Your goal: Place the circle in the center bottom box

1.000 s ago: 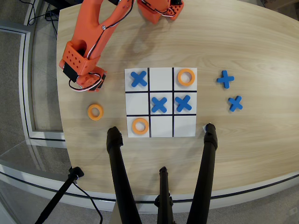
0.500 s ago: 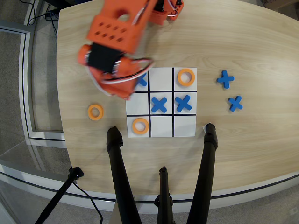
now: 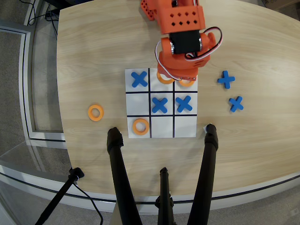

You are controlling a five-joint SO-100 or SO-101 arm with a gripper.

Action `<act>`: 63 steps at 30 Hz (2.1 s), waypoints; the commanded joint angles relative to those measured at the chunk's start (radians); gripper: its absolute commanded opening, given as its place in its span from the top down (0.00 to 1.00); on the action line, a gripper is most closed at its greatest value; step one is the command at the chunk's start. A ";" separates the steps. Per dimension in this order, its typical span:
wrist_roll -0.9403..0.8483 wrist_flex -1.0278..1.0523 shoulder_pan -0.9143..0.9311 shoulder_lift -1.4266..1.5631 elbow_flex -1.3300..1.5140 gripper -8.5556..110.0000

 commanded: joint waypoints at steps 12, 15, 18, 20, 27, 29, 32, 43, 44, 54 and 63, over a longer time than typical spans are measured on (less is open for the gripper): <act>-0.020 -0.172 0.064 -0.170 0.018 0.93; -0.020 -0.204 0.069 -0.201 0.031 0.93; -0.021 -0.224 0.072 -0.222 0.041 0.93; -0.021 -0.229 0.072 -0.230 0.041 0.93; -0.021 -0.244 0.074 -0.242 0.041 0.93; -0.021 -0.255 0.075 -0.250 0.041 0.93; -0.025 -0.262 0.078 -0.258 0.041 0.93; -0.029 -0.264 0.091 -0.252 0.040 0.84; -0.029 -0.262 0.092 -0.247 0.038 0.83; -0.025 -0.091 0.101 -0.106 -0.137 0.80; -0.063 0.213 0.095 0.256 -0.216 0.80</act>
